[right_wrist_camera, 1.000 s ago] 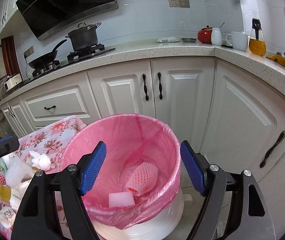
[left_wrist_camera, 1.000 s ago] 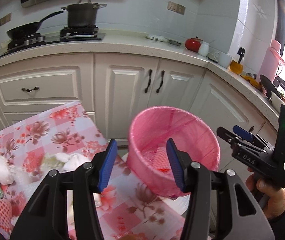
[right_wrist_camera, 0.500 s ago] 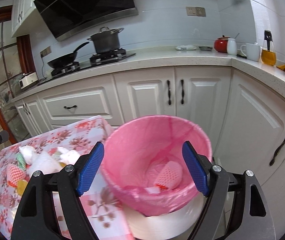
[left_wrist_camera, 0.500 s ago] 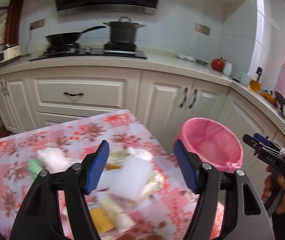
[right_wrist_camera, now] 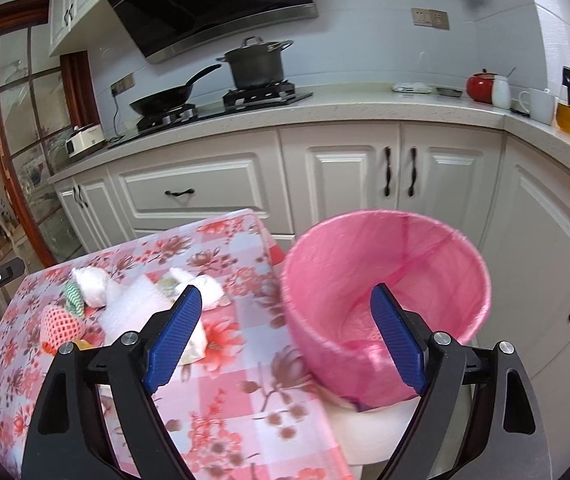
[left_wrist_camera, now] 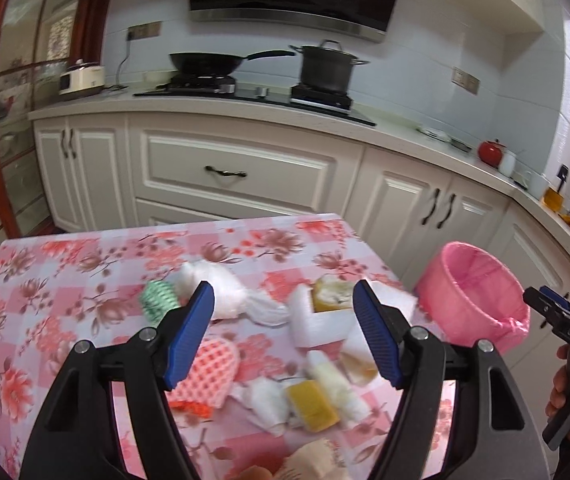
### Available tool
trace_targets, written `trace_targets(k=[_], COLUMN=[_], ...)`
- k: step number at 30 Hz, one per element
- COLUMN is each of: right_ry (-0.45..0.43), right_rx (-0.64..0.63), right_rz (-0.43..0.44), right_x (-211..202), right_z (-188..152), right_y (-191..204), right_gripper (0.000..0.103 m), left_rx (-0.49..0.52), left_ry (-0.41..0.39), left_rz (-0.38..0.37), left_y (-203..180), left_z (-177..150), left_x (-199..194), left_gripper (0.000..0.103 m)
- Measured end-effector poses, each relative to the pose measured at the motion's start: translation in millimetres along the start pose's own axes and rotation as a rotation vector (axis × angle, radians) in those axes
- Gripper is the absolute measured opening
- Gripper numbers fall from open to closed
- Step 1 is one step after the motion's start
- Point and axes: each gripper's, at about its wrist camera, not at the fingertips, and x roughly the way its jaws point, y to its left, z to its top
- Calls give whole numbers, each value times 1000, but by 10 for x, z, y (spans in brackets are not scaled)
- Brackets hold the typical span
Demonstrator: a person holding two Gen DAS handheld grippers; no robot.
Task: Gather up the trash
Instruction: 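Move both tools back over the table toward the remaining trash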
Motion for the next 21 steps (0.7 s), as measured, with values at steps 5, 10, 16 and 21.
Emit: trace_targets(k=[5, 10, 16, 21], right_ry=[28, 52, 85, 112], right_rx=[-31, -83, -101, -94], right_rz=[29, 61, 79, 95], right_x=[114, 257, 451, 607], right_z=[-40, -71, -83, -53], right_y=[251, 551, 790, 956], right_gripper=[83, 84, 84, 84], left_rx=[-32, -77, -113, -139], left_ry=[11, 30, 66, 112], left_rz=[40, 70, 91, 97], left_y=[276, 524, 726, 848], left_z=[-67, -134, -231, -337], left_x=[17, 69, 154, 287], left_gripper=[71, 73, 77, 79])
